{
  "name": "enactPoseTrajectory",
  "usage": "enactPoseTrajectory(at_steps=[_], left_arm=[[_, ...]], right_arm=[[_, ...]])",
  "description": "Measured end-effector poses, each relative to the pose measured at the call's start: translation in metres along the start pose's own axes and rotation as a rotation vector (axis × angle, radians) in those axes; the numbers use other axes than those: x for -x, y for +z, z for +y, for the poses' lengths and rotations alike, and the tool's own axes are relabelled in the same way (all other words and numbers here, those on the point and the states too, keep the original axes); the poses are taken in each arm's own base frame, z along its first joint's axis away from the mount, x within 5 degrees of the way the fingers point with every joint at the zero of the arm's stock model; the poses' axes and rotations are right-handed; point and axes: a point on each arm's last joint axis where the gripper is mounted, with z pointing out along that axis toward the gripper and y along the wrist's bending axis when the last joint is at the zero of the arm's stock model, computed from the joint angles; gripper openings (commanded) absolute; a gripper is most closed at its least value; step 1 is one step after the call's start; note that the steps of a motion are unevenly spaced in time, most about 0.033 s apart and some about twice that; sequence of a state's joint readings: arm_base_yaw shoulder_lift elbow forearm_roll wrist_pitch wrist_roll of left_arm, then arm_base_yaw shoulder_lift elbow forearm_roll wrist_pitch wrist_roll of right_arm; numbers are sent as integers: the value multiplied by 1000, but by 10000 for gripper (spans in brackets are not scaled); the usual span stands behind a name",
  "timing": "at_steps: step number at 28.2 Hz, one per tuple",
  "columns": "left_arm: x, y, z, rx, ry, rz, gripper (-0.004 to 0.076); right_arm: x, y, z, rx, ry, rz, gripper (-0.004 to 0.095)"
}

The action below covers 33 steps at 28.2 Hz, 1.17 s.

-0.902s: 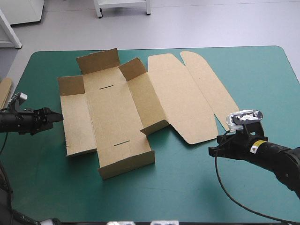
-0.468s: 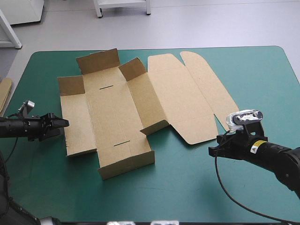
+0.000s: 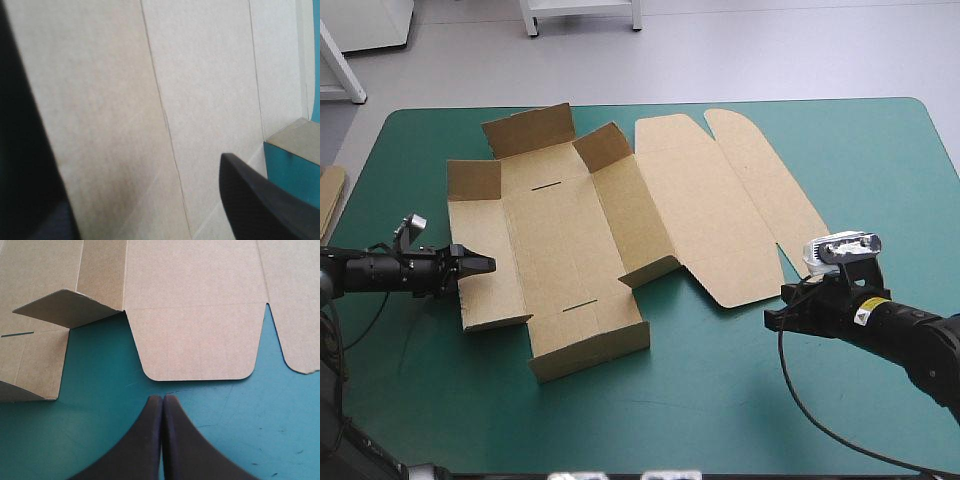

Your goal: Fold the box

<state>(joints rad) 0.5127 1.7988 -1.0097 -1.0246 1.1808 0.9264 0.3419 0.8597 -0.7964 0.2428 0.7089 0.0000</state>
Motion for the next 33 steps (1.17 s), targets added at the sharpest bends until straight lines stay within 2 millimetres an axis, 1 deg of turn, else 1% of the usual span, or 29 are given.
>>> enactPoseTrajectory(at_steps=[4, 10, 12, 13, 14, 16, 17, 18, 26, 29, 32, 33], left_arm=[[1, 5, -5, -16, 8, 3, 483], [1, 6, -6, -17, 8, 4, 477], [1, 6, -6, -15, 10, 7, 440], [1, 6, -6, -14, 11, 8, 392], [1, 7, -6, -13, 12, 10, 326], [1, 7, -6, -14, 12, 9, 166], [1, 7, -6, -15, 12, 8, 44], [1, 7, -6, -16, 11, 6, -6], [1, 7, -6, -18, 6, 4, -9], [6, 5, -9, -10, 10, 2, -9], [19, 4, -20, 21, 71, 17, -9], [28, 7, -32, 54, 129, 44, -9]], right_arm=[[0, 0, 0, 4, 5, 0, -19], [0, 0, 1, 14, 17, 0, -19], [0, 0, 1, 14, 17, 0, -19], [0, 0, 1, 14, 17, 0, -19], [0, 0, 1, 14, 17, 0, -19], [0, 0, 1, 15, 17, 0, -19], [0, 0, 1, 15, 17, 0, -19], [0, 0, 1, 15, 18, 1, -19], [-2, 0, 1, 15, 17, 20, -19], [-2, 0, 1, 15, 17, 23, -19], [-2, 0, 1, 16, 18, 23, -19], [-2, 0, 1, 16, 18, 23, -19]])
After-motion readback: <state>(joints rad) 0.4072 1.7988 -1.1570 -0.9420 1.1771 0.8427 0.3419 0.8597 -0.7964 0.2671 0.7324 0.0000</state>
